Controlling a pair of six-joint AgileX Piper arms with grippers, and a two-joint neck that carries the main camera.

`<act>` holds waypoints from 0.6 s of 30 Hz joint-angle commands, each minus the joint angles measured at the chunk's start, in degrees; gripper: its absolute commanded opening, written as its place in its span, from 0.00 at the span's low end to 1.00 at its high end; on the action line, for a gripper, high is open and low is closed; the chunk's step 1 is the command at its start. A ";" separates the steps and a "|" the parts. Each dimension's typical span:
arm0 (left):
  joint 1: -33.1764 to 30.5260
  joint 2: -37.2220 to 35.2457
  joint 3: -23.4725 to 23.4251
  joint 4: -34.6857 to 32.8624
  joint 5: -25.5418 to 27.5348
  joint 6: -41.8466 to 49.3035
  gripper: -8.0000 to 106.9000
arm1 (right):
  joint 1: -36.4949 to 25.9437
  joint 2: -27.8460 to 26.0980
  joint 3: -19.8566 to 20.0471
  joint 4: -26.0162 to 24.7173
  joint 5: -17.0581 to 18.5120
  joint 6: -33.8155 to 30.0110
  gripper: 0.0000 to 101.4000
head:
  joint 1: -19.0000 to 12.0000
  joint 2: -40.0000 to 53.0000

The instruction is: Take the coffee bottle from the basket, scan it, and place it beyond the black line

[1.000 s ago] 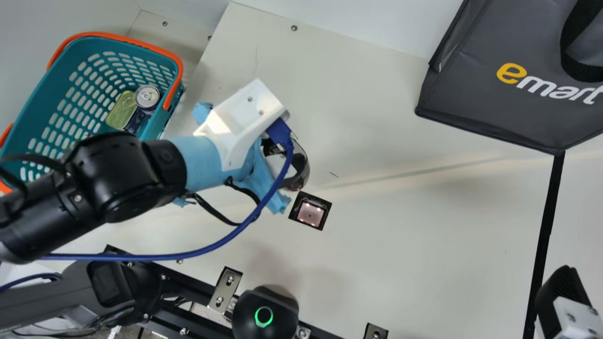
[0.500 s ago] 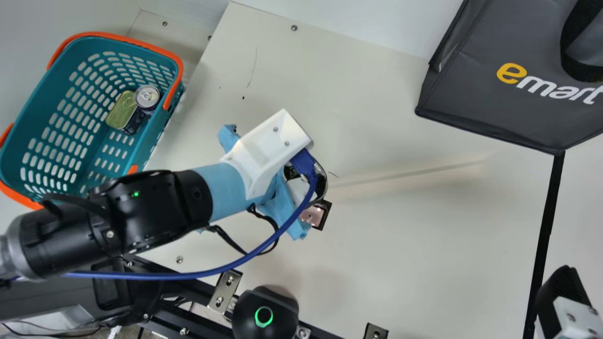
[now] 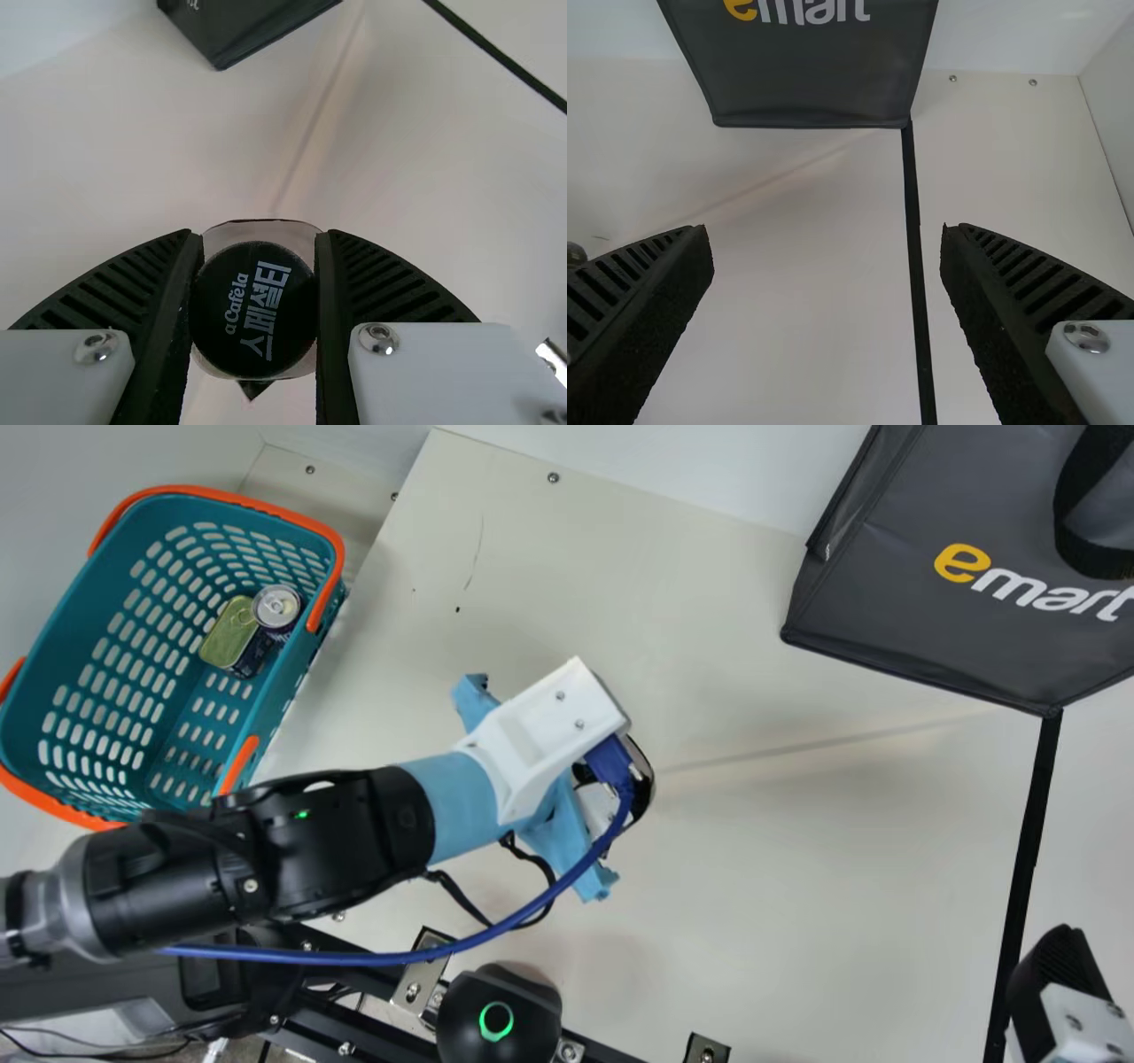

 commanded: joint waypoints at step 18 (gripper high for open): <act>1.50 9.16 -5.51 -11.99 -4.85 17.68 0.16 | 0.00 0.00 0.00 0.00 0.00 0.00 0.90 | -1.48 0.14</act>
